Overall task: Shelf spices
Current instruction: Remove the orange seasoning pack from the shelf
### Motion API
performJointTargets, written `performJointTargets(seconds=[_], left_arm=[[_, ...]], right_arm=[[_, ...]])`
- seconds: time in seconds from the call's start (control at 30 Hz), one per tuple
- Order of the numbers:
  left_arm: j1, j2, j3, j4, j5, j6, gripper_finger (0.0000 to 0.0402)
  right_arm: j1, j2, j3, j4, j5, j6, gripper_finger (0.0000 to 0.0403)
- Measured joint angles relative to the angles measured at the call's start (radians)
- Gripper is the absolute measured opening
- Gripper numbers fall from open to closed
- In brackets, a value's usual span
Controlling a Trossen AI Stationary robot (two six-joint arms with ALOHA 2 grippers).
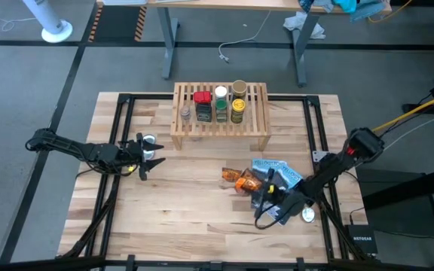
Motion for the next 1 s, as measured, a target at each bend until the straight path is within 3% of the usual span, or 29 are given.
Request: performJointTargets(seconds=[0.2, 0.53, 1.0], left_arm=[[0.0, 0.0, 0.0, 0.0, 0.0, 0.0, 0.0241], [0.0, 0.0, 0.0, 0.0, 0.0, 0.0, 0.0241], [0.0, 0.0, 0.0, 0.0, 0.0, 0.0, 0.0241]], right_arm=[[0.0, 0.074, 0.038, 0.002, -0.034, 0.116, 0.0053], [-0.004, 0.182, 0.114, -0.004, -0.035, 0.131, 0.0053], [-0.09, 0.232, 0.165, -0.272, -0.114, 0.125, 0.0053]])
